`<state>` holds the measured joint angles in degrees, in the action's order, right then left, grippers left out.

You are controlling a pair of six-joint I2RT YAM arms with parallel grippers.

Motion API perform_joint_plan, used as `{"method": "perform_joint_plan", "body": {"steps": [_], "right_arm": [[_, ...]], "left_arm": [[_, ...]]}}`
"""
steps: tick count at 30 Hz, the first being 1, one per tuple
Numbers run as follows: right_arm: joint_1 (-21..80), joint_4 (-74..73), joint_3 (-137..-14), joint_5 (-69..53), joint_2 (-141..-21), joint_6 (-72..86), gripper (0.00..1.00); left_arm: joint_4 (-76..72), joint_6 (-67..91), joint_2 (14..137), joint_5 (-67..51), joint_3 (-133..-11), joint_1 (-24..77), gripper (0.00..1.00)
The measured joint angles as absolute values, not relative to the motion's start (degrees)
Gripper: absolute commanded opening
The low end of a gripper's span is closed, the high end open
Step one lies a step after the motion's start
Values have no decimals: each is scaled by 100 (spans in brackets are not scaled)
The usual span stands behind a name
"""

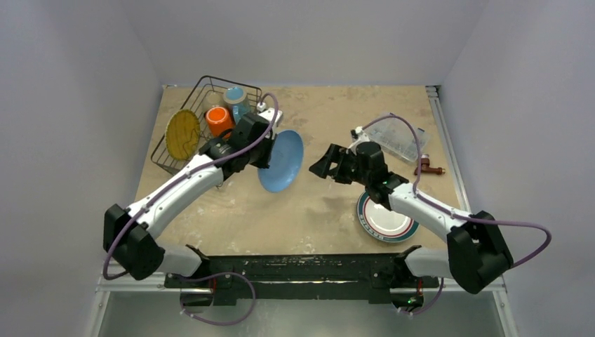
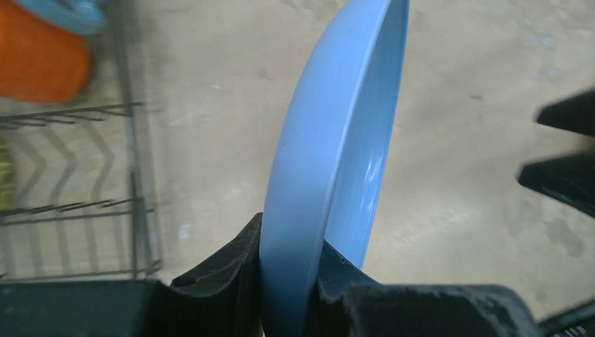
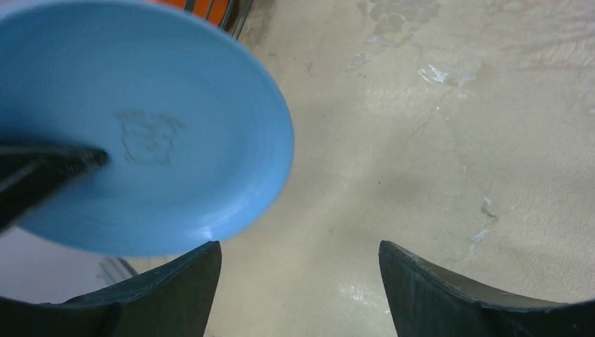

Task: Load the mixed dishes into the dish rack

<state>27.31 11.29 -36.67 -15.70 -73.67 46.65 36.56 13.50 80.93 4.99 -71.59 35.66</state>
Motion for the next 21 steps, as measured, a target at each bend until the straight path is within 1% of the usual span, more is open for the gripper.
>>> {"method": "perform_joint_plan", "body": {"steps": [4, 11, 13, 15, 18, 21], "right_arm": [[3441, 102, -4211, -556, -7109, 3743, 84], [4023, -880, -4045, 615, -6991, 3212, 84], [4169, -993, -3964, 821, -6965, 3111, 85], [4230, -989, -3820, 1009, -6943, 3000, 85], [4230, -947, -3524, 1103, -6807, 2897, 85], [4233, -805, -3162, 1085, -6552, 2797, 86]], "left_arm": [[3581, 987, 7393, 2010, -6897, 3583, 0], [2764, 325, 6770, 4071, -6294, 3570, 0], [2270, 8, 6554, 4556, -5902, 3570, 0], [1428, -486, 6156, 4917, -5247, 3566, 0], [202, -1315, 5682, 5153, -4469, 3564, 0], [-996, -2239, 5505, 5177, -3922, 3522, 0]]}}
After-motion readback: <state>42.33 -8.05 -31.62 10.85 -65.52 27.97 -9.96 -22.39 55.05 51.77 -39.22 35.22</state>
